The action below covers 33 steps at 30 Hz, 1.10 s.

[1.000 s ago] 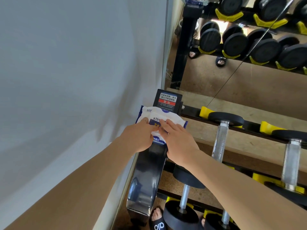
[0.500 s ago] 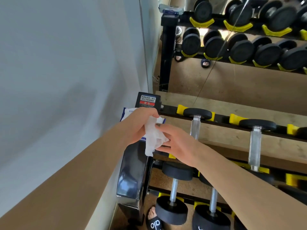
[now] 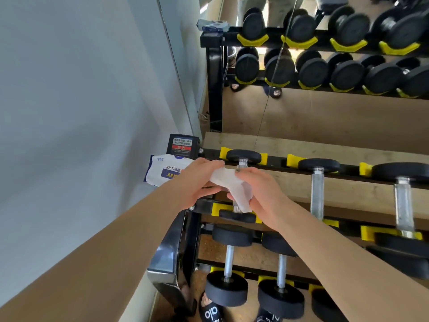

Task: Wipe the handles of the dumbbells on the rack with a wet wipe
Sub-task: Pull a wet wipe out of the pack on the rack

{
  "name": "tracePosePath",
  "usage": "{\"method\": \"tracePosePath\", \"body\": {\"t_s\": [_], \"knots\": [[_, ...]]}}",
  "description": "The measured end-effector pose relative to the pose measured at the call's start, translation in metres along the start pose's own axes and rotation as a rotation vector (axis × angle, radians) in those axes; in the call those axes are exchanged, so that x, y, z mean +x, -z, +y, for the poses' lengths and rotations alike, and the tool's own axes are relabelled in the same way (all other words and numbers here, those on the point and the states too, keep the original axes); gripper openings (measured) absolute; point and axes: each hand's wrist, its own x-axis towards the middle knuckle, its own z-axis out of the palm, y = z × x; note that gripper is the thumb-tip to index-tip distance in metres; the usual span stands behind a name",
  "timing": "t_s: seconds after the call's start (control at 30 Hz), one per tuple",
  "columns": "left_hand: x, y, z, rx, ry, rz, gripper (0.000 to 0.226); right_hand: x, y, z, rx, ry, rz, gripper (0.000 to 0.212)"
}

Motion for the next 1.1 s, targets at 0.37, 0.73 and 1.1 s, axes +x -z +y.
{"method": "tracePosePath", "body": {"t_s": [0.37,0.73,1.1], "knots": [[-0.008,-0.054,-0.006,0.137,-0.099,0.042,0.022,0.0,0.06,-0.008,0.115,-0.102,0.098,0.027],[0.009,-0.044,-0.009,0.2,-0.064,-0.037,0.016,0.012,0.077,-0.005,-0.053,-0.082,-0.321,0.028],[0.046,-0.015,0.01,0.483,-0.035,-0.191,0.026,0.04,0.05,-0.003,-0.131,-0.047,-0.014,0.022]]}}
